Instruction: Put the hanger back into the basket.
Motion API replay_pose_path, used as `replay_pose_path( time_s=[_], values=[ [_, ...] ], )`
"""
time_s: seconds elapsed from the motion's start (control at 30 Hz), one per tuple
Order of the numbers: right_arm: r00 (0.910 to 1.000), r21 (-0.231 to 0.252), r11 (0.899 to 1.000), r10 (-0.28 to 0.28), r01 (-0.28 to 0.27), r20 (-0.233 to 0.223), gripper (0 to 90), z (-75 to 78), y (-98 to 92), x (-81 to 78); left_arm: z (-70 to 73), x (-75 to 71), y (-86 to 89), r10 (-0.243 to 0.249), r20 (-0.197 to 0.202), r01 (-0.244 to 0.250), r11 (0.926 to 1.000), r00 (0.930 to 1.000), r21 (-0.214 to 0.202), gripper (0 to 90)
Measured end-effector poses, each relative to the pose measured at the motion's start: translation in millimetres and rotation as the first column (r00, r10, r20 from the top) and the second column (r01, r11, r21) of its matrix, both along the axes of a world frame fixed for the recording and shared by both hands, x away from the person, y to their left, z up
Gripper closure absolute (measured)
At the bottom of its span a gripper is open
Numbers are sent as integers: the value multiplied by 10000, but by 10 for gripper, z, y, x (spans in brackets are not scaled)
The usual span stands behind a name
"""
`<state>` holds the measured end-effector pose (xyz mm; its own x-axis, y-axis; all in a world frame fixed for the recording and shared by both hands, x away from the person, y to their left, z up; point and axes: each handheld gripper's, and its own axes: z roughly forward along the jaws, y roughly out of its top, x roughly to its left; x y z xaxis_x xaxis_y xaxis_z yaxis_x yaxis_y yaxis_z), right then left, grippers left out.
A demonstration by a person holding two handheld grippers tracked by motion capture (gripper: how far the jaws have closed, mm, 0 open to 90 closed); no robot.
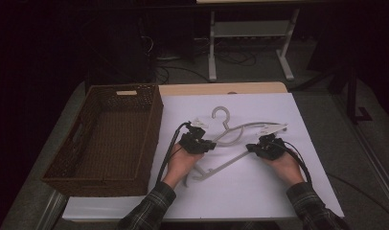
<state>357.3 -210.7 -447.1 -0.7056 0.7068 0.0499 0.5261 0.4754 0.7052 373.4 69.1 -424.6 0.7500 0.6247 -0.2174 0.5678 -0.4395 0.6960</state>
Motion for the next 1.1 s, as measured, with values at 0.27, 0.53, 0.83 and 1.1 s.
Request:
replay_pose_path(
  time_s=[0.27, 0.53, 0.83, 1.1],
  values=[
    [9977, 972, 9952, -124, 59, 664, 773, 230, -135, -146, 139, -5, 57, 196, 240, -193, 9997, 9995, -116, 825],
    [9955, 1287, 9916, -216, 95, 926, 449, 377, -227, -317, 518, 13, 208, 557, 572, -562, 9984, 9968, 75, 824],
    [9923, 1374, 9901, -444, 283, 1153, 237, 375, -256, -425, 937, 14, 429, 693, 881, -728, 9967, 9937, 363, 824],
    [9937, 1364, 9905, -313, 165, 1072, 215, 320, -284, -428, 1212, 14, 723, 1328, 1182, -1374, 9900, 9841, 314, 824]
  ],
)
